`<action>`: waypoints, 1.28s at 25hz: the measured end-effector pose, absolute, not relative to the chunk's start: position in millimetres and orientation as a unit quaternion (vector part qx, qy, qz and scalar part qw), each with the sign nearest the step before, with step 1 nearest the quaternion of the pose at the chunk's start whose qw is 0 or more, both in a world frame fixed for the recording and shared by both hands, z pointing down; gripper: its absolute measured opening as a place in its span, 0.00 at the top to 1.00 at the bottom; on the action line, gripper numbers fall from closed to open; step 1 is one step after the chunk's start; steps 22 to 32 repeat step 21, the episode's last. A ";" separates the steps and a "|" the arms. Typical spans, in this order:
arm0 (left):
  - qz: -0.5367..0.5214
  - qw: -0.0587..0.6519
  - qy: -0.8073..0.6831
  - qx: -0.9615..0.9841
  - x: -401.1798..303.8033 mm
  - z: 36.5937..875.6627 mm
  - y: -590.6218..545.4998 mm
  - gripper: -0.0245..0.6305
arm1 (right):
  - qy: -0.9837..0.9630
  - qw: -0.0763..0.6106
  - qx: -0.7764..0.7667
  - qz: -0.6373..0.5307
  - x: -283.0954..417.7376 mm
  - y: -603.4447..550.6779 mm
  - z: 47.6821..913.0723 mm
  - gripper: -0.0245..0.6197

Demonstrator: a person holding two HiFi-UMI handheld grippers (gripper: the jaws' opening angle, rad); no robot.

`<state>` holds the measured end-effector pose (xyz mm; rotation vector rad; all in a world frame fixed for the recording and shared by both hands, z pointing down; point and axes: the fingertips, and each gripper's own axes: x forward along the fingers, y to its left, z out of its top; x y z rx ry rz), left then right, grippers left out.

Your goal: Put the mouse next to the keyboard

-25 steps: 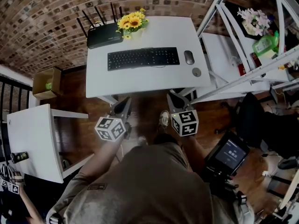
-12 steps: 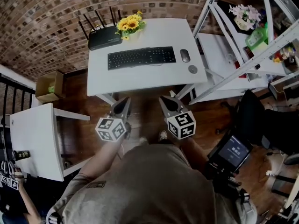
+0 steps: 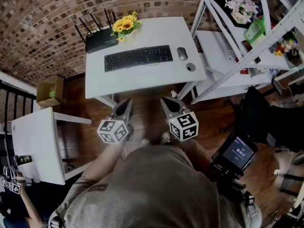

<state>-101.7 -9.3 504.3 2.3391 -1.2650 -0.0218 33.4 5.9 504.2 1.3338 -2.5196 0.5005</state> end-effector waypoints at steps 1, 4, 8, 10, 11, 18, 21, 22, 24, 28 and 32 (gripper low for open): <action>-0.008 0.239 -0.462 0.854 -100.8 504.9 -8.9 0.97 | -0.864 0.123 0.458 0.171 34.3 6.1 504.6 0.94; -0.008 0.238 -0.460 0.855 -96.3 506.3 -7.8 0.97 | -0.863 0.122 0.461 0.169 38.1 6.1 504.8 0.94; -0.007 0.240 -0.458 0.856 -91.8 508.5 -5.6 0.97 | -0.862 0.121 0.463 0.169 41.5 7.3 505.1 0.94; -0.007 0.241 -0.457 0.856 -89.4 508.5 -5.2 0.97 | -0.861 0.120 0.464 0.168 43.4 7.3 504.3 0.94; -0.007 0.241 -0.456 0.856 -88.2 508.1 -5.1 0.97 | -0.861 0.120 0.465 0.168 44.3 7.1 503.7 0.94; -0.009 0.241 -0.453 0.858 -84.2 505.7 -7.8 0.97 | -0.860 0.120 0.468 0.165 47.6 3.5 500.4 0.94; -0.010 0.239 -0.453 0.859 -84.0 505.1 -11.5 0.97 | -0.861 0.119 0.468 0.160 47.8 -1.1 498.9 0.94; -0.010 0.239 -0.453 0.859 -84.0 505.1 -11.5 0.97 | -0.861 0.119 0.468 0.160 47.8 -1.1 498.9 0.94; -0.010 0.239 -0.453 0.859 -84.0 505.1 -11.5 0.97 | -0.861 0.119 0.468 0.160 47.8 -1.1 498.9 0.94; -0.010 0.239 -0.453 0.859 -84.0 505.1 -11.5 0.97 | -0.861 0.119 0.468 0.160 47.8 -1.1 498.9 0.94; -0.010 0.239 -0.453 0.859 -84.0 505.1 -11.5 0.97 | -0.861 0.119 0.468 0.160 47.8 -1.1 498.9 0.94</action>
